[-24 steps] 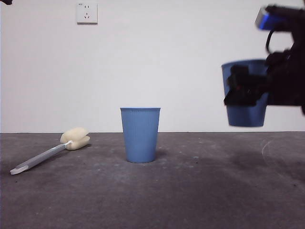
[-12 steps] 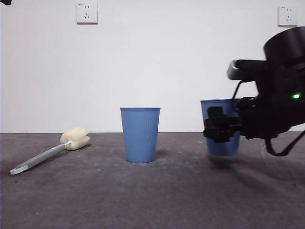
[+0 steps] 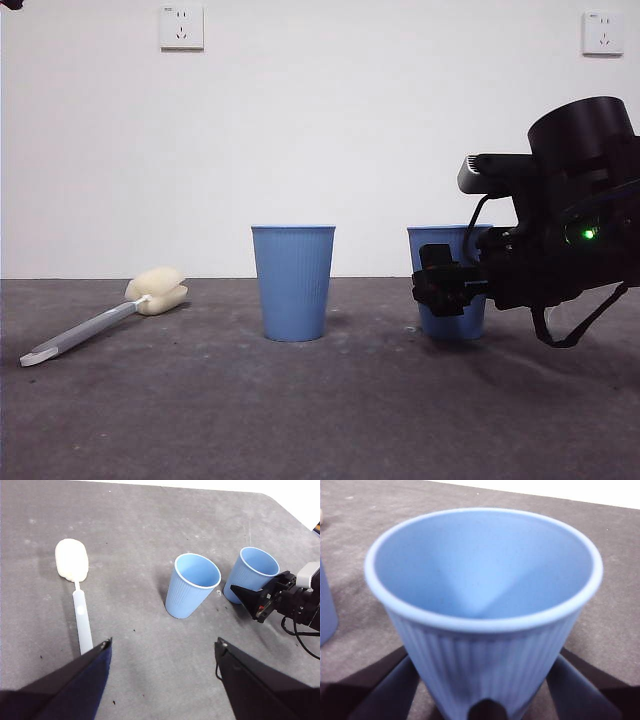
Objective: Pick up the cup brush,pick up the cup,insert the brush into the cup,clean the cup,put the cup brush back,put the cup back to the fixed position on the table
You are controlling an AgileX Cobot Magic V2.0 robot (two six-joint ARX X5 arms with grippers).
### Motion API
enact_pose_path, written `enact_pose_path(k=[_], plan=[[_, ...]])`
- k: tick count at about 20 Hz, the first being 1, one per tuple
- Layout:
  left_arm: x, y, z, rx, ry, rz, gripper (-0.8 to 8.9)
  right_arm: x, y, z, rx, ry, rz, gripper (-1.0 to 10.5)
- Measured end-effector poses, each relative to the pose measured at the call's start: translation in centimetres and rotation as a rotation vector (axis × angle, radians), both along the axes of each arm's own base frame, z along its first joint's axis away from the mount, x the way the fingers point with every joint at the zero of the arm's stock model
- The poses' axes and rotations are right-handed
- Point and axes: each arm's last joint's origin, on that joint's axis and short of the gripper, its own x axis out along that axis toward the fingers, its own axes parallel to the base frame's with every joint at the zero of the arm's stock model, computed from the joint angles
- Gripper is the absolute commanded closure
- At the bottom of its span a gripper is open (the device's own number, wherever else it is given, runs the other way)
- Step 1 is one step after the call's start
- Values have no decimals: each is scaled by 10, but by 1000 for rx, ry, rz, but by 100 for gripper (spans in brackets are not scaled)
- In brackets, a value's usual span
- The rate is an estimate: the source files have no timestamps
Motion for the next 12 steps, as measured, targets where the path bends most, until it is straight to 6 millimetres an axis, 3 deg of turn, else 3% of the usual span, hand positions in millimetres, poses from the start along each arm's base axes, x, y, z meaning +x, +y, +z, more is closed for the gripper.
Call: enact_pose_path(k=[7,11,12], plan=[[0,0,0,2,-1,-1,468,1,0,-1,-9,29,-1,590],[0,0,0,2,-1,-1,468,1,0,-1,-10,30,-1,578],[0,0,0,2,-1,-1,468,1,0,-1,-11,31,-2,529]])
